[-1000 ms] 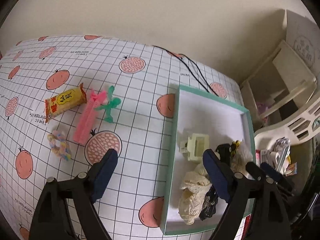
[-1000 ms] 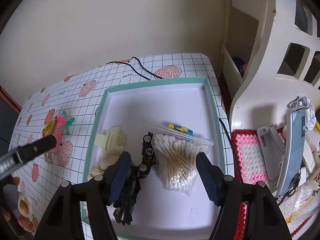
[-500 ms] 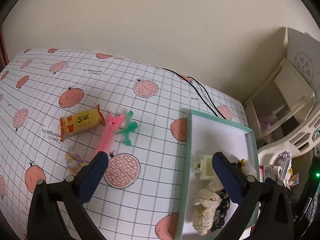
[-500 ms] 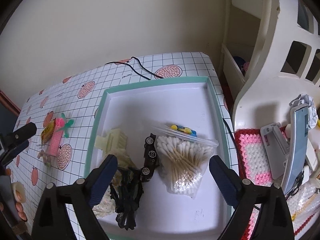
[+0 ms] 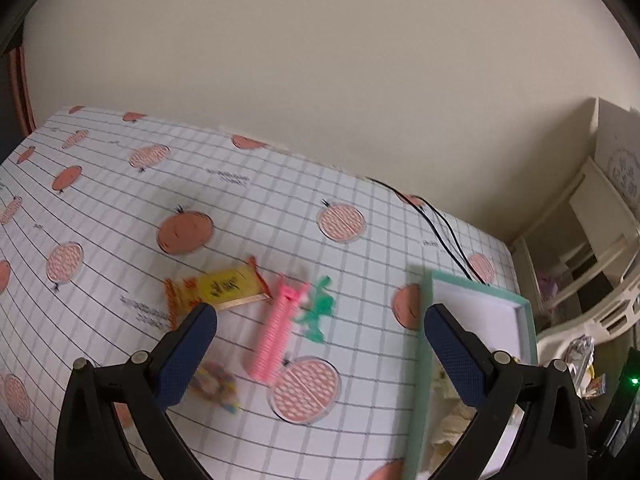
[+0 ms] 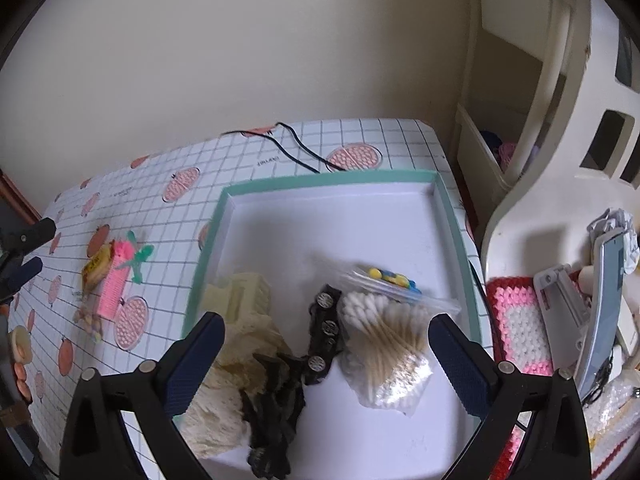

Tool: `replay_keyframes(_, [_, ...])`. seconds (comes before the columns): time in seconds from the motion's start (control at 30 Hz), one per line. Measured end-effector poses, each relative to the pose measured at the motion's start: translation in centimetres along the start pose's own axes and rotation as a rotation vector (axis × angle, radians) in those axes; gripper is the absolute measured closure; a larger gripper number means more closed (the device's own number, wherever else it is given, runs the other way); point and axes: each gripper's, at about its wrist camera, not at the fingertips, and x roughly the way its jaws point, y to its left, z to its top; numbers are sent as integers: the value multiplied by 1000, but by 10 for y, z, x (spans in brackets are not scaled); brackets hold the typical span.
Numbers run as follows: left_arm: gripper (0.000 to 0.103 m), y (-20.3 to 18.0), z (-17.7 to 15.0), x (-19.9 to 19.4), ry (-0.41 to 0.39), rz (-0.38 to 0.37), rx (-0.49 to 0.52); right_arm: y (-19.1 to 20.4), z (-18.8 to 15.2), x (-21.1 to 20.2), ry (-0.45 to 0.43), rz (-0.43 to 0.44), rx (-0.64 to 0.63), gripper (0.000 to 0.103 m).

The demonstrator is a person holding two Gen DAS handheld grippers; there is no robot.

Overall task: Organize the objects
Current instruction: 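Withdraw both open tools from the tray toward the snack packet and green figure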

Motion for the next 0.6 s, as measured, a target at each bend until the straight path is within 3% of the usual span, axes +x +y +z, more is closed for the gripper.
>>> replay_keyframes(0.37, [0,57,25,-10,-56,-5,-32,62,23,-20,-114,57,-81,0])
replay_keyframes(0.6, [0,79,34,-18,-85,-1,-29,102,50,-11,-103,135,-68,0])
